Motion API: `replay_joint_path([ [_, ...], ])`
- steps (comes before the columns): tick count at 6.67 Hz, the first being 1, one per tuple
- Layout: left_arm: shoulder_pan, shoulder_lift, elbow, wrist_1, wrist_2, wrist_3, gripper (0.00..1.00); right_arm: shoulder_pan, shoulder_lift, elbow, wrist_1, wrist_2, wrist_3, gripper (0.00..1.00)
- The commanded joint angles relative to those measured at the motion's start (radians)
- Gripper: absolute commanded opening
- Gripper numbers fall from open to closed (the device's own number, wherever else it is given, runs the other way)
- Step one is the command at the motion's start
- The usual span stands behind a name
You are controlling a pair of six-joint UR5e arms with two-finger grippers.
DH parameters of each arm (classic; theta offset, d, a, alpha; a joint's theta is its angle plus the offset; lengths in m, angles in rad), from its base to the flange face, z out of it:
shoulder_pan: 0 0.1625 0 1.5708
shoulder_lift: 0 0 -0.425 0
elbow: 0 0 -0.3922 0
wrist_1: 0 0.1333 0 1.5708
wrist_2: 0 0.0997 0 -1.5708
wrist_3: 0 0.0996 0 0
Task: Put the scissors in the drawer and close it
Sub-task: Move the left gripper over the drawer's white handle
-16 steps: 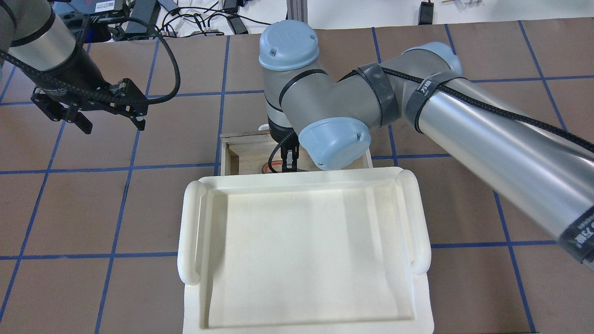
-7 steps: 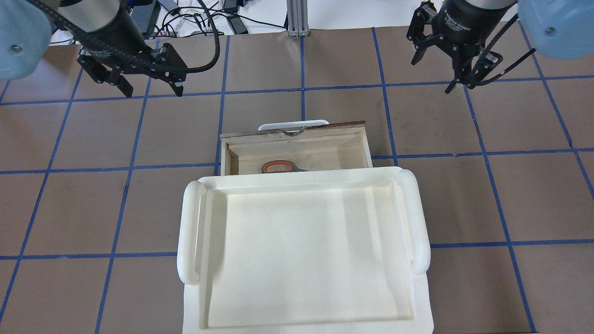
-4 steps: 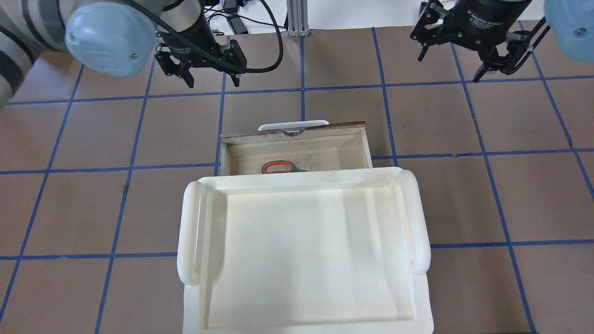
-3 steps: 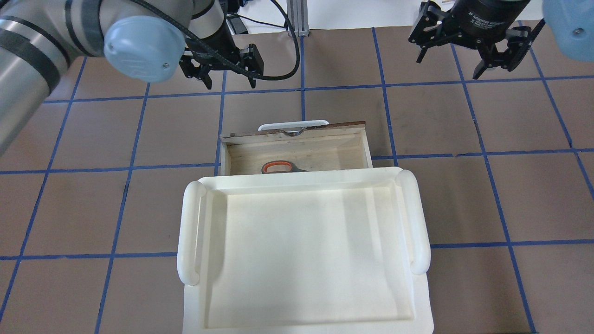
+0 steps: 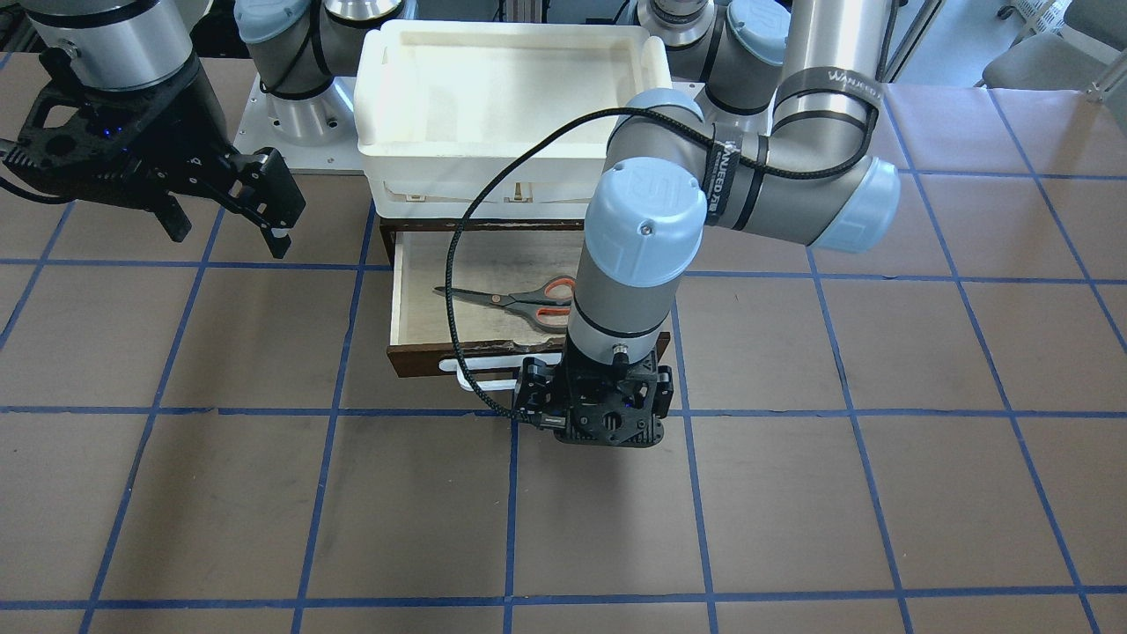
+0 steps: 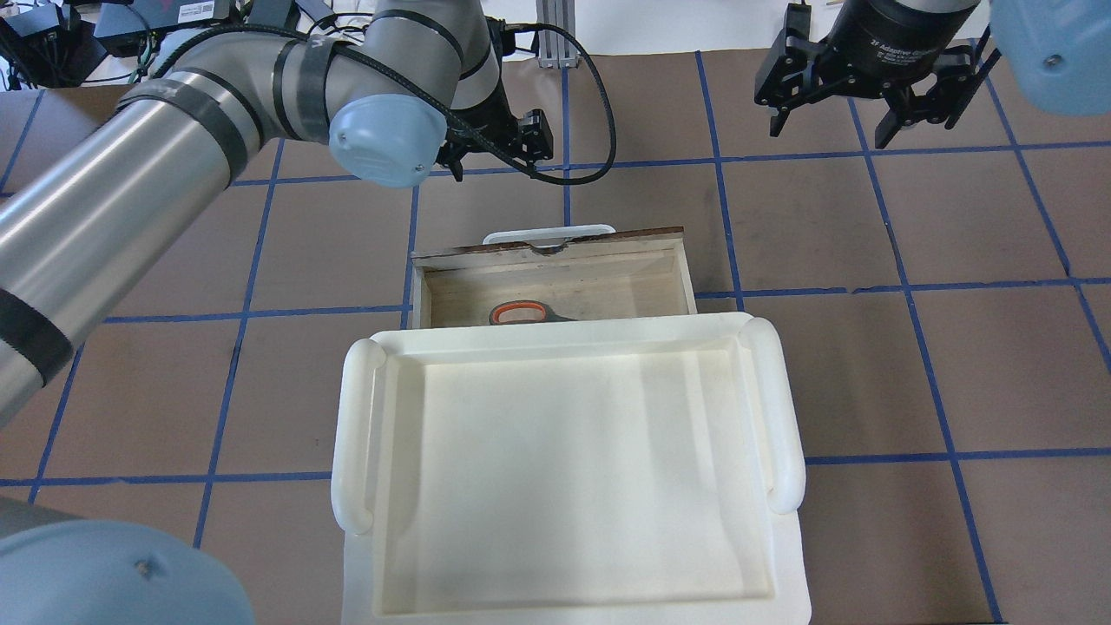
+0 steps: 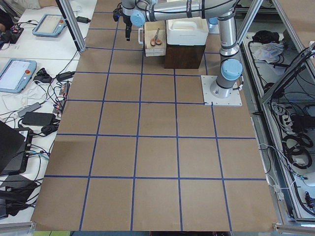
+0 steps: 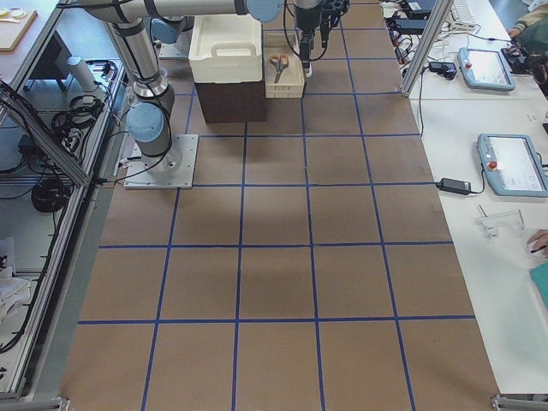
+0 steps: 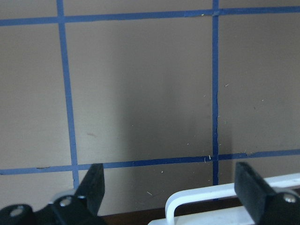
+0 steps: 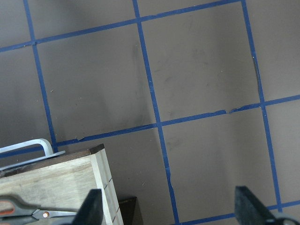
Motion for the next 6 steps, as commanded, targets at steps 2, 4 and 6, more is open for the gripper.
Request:
replay_joint_path([
  [2, -0.025, -0.081, 0.008, 0.025, -0.007, -0.065, 1.00, 0.001, -0.011, -0.002, 0.011, 0.011, -0.103, 1.00],
  [4, -0.029, -0.078, 0.016, -0.040, -0.021, -0.095, 1.00, 0.000, -0.016, -0.005, 0.046, 0.015, -0.112, 1.00],
  [6, -0.031, -0.059, 0.063, -0.186, -0.021, -0.095, 1.00, 0.000, -0.014, -0.003, 0.048, 0.015, -0.115, 1.00],
])
